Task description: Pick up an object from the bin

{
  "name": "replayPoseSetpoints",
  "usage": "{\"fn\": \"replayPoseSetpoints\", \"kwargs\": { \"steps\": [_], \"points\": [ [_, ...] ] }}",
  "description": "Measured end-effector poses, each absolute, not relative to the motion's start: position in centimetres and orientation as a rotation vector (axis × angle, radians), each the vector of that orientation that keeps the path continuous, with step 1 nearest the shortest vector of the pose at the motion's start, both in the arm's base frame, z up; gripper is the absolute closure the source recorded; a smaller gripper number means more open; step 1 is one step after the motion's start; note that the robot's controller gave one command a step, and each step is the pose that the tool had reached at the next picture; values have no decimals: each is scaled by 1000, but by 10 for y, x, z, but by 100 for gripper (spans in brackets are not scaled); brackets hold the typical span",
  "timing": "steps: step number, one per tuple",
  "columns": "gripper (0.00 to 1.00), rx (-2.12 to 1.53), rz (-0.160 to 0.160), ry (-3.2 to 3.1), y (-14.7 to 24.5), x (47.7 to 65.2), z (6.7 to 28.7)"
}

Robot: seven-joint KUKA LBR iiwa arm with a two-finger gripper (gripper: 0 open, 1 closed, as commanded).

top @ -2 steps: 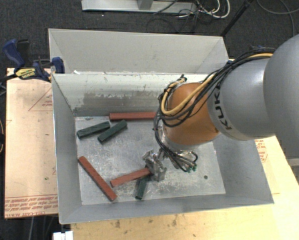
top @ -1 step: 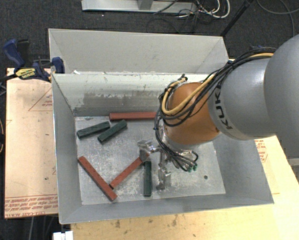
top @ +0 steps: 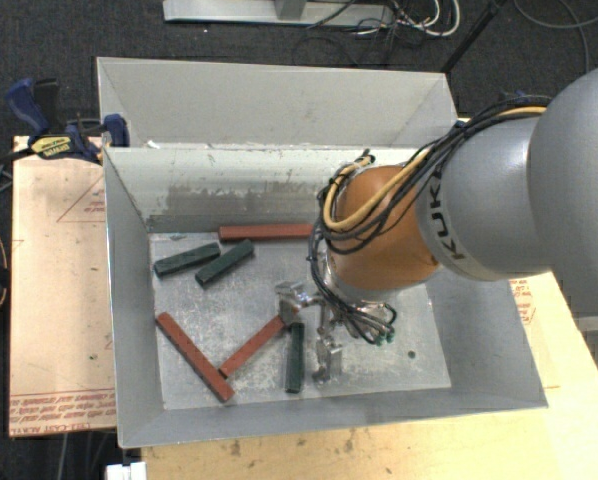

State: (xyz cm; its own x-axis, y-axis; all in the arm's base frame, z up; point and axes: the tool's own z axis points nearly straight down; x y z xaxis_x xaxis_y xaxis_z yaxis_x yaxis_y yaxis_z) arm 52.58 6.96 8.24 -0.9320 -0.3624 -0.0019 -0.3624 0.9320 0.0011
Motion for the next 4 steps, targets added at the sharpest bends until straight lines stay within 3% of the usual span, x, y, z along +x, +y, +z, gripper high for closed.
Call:
{"fn": "replayPoseSetpoints", "kwargs": {
  "steps": [1,2,3,4],
  "points": [
    [100,-1050,-1,2953,117,531,74],
    [100,-1050,-1,2953,117,531,74],
    [100,-1062,2,2951,144,552,221],
    [100,-1062,2,2953,144,552,220]
  ]
}}
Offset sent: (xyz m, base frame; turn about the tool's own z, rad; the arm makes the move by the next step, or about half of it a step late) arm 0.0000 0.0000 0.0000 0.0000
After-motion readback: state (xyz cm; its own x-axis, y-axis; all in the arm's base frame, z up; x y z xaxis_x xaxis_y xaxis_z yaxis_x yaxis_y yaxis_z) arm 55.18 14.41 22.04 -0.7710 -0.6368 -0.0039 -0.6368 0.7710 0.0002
